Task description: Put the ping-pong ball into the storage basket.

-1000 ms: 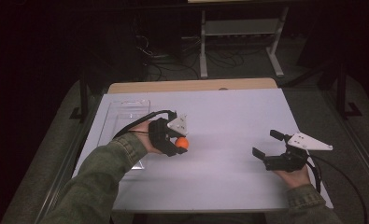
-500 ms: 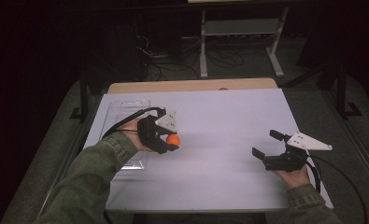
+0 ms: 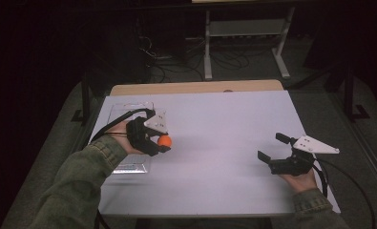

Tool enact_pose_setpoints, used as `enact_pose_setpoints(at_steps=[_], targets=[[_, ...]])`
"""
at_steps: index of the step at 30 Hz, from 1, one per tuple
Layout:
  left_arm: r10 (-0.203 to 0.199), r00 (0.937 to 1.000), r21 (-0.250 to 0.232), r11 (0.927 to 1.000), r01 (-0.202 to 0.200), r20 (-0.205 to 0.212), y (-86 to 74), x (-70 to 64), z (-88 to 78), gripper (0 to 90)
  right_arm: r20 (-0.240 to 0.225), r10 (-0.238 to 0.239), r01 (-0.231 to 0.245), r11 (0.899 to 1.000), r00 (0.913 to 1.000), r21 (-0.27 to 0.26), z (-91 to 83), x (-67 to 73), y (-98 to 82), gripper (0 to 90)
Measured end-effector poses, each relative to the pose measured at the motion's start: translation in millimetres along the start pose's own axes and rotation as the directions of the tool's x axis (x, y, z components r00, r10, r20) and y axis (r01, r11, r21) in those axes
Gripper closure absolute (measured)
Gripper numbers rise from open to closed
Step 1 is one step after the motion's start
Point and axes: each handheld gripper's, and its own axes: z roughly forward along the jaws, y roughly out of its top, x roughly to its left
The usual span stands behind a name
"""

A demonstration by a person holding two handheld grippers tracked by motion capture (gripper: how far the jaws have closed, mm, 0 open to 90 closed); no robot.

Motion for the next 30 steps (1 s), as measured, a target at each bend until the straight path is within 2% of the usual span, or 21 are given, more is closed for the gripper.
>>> enact_pose_setpoints(at_steps=[15,20,22,30], targets=[[-0.038,0.9988,0.005,0.9992,0.038,-0.031,-18.3,5.9,-18.7,50.5,0.006,0.001,-0.001,1.0,1.0,0.002,-0.1,-0.2,-0.1,0.0],[-0.05,0.9982,0.023,0.9984,0.051,-0.034,-22.8,9.0,-21.4,50.5,0.005,-0.001,0.001,1.0,1.0,0.004,0.0,-0.1,-0.2,0.0],[-0.062,0.9973,0.015,0.9979,0.063,-0.038,-25.2,10.7,-22.9,50.5,0.005,-0.001,0.001,1.0,1.0,0.004,0.0,0.0,-0.3,0.0],[-0.071,0.997,0.031,0.9969,0.072,-0.031,-31.3,12.6,-23.3,50.5,0.004,-0.003,0.003,1.0,1.0,0.005,0.3,-0.1,-0.3,0.0]])
